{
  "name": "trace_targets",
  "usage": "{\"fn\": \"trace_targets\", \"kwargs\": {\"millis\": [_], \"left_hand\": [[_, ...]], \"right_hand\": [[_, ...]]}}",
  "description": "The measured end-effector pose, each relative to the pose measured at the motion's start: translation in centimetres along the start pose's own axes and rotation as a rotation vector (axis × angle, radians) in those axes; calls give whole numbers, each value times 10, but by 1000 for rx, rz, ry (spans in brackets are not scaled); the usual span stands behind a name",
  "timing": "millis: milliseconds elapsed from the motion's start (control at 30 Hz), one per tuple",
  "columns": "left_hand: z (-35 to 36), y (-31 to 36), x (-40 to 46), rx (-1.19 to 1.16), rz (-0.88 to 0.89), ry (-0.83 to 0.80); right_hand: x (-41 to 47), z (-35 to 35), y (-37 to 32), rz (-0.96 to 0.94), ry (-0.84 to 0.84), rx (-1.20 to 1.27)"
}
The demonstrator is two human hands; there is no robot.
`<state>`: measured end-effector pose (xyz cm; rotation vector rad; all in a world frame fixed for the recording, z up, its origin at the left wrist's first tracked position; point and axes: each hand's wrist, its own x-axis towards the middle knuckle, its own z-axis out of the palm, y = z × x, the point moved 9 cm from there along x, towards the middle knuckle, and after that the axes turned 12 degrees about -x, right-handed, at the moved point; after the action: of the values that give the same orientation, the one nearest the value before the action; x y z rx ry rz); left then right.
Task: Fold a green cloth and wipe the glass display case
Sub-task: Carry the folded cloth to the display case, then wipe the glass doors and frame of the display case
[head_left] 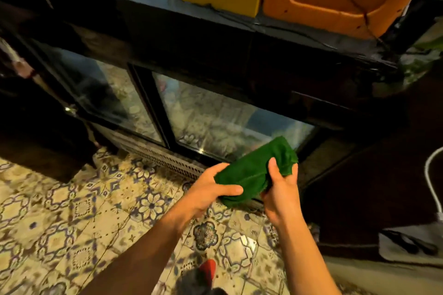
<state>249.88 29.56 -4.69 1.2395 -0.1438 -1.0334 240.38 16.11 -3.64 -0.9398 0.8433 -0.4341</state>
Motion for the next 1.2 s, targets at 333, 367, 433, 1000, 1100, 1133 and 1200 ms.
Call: {"fn": "trace_targets", "kwargs": {"millis": [333, 367, 433, 1000, 1100, 1133, 1200], "left_hand": [[-22, 14, 30, -11, 24, -110], [-23, 16, 34, -19, 36, -118], [-24, 20, 42, -29, 51, -135], [-6, 0, 145, 437, 592, -441], [3, -9, 164, 414, 702, -469], [5, -12, 169, 419, 734, -470], [10, -17, 174, 447, 822, -469]], "right_hand": [[25, 21, 19, -135, -34, -117], [27, 23, 18, -162, -36, -132], [32, 24, 16, -197, 1, -166], [104, -10, 35, -763, 469, -294], [113, -15, 25, -893, 474, -352], [116, -17, 23, -930, 479, -366], [115, -22, 19, -1038, 509, -376]]}}
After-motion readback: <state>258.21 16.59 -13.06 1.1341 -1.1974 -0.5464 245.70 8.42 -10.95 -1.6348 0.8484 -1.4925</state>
